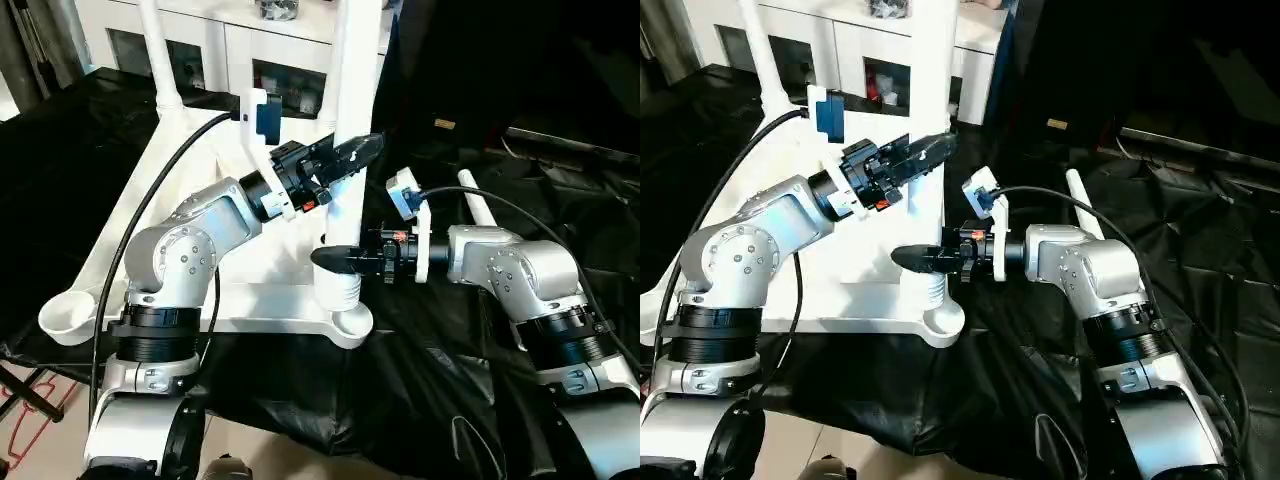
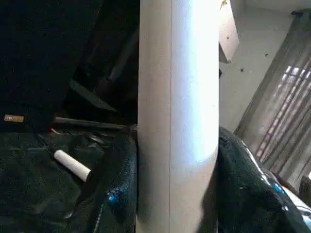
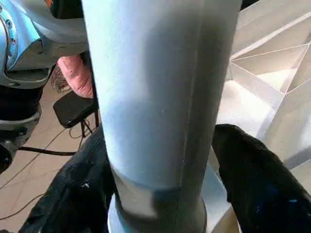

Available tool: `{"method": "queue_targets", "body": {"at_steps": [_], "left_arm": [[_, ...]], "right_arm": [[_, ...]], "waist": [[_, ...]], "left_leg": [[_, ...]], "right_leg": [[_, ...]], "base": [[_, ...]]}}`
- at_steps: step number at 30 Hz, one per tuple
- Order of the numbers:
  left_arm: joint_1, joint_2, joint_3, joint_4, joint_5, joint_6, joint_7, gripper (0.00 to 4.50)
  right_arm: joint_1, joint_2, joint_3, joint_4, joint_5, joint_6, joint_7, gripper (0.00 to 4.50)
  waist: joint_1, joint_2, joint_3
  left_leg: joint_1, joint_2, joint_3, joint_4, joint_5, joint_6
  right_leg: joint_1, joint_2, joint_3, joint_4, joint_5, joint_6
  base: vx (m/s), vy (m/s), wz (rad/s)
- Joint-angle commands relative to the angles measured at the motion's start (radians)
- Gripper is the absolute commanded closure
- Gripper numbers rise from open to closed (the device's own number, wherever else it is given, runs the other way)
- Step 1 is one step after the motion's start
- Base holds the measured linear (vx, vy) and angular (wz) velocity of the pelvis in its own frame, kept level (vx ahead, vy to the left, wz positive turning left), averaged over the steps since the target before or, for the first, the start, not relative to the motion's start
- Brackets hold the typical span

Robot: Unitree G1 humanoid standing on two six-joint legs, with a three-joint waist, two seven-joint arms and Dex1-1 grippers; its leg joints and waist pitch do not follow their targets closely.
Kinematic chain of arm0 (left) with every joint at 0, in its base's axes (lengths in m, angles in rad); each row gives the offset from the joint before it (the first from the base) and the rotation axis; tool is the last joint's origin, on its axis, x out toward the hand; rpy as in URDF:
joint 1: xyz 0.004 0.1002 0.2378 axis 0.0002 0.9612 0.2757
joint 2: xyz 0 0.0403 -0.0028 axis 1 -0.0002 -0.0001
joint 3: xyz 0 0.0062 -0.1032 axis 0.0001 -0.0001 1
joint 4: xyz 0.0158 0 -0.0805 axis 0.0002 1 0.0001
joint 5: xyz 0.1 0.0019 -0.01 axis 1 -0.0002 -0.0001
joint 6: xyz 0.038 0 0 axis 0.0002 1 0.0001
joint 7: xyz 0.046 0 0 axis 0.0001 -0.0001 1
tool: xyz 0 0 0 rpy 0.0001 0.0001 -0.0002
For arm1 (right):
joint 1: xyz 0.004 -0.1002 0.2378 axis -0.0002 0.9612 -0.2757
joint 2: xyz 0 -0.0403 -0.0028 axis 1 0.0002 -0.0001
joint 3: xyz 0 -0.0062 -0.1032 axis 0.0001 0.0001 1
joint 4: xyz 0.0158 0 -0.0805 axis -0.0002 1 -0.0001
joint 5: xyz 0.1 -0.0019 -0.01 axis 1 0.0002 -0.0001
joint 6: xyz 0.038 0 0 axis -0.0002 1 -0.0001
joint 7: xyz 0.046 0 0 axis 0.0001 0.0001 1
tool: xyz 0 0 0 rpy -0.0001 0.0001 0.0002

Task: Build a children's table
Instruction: Pick table leg

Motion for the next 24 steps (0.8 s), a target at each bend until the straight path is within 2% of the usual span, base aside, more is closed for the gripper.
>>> {"method": "queue_targets", "body": {"at_steps": [1,7,11,15,19,24], "left_arm": [[-0.007,-0.015,-0.015,-0.035,-0.037,0.015,-0.021,2.69],[-0.004,-0.014,-0.018,-0.041,-0.042,0.021,-0.026,2.69],[-0.005,-0.011,-0.018,-0.039,-0.04,0.022,-0.03,2.69],[-0.002,-0.007,-0.027,-0.041,-0.029,0.014,-0.035,2.69],[0.014,0.001,-0.067,-0.059,0.005,-0.009,-0.055,2.69],[0.023,-0.007,-0.08,-0.079,-0.014,0.012,-0.071,2.69]], "right_arm": [[-0.004,-0.015,0.003,0.005,-0.021,-0.011,-0.006,1.68],[-0.007,-0.004,-0.001,0.02,-0.024,-0.019,-0.006,2.28],[-0.007,0.0,-0.004,0.027,-0.028,-0.028,-0.008,2.52],[-0.002,0.002,-0.006,0.028,-0.031,-0.035,-0.008,2.59],[0.012,0.009,-0.008,0.018,-0.032,-0.039,-0.013,2.61],[0.024,0.013,-0.005,0.01,-0.035,-0.042,-0.015,2.61]], "waist": [[0.001,0.007,-0.077],[0.001,0.009,-0.077],[0.001,0.009,-0.077],[0.002,0.012,-0.077],[0.002,0.014,-0.077],[0.0,0.017,-0.078]], "left_leg": [[0.01,0.012,0.0,-0.06,-0.165,-0.033],[0.011,0.012,0.0,-0.061,-0.173,-0.032],[0.011,0.012,0.0,-0.061,-0.172,-0.034],[0.011,0.013,-0.001,-0.061,-0.172,-0.033],[0.012,0.014,-0.002,-0.062,-0.176,-0.036],[0.012,0.013,-0.002,-0.062,-0.18,-0.039]], "right_leg": [[0.059,-0.08,0.054,-0.079,-0.22,-0.109],[0.058,-0.08,0.054,-0.08,-0.231,-0.108],[0.058,-0.08,0.054,-0.081,-0.235,-0.105],[0.058,-0.08,0.055,-0.08,-0.227,-0.108],[0.058,-0.08,0.054,-0.079,-0.219,-0.111],[0.059,-0.079,0.054,-0.078,-0.207,-0.119]], "base": [[0.0,0.0,0.0],[0.0,0.0,0.0],[0.0,0.0,0.0],[0.0,0.0,0.0],[0.0,0.0,0.0],[0.0,0.0,0.0]]}}
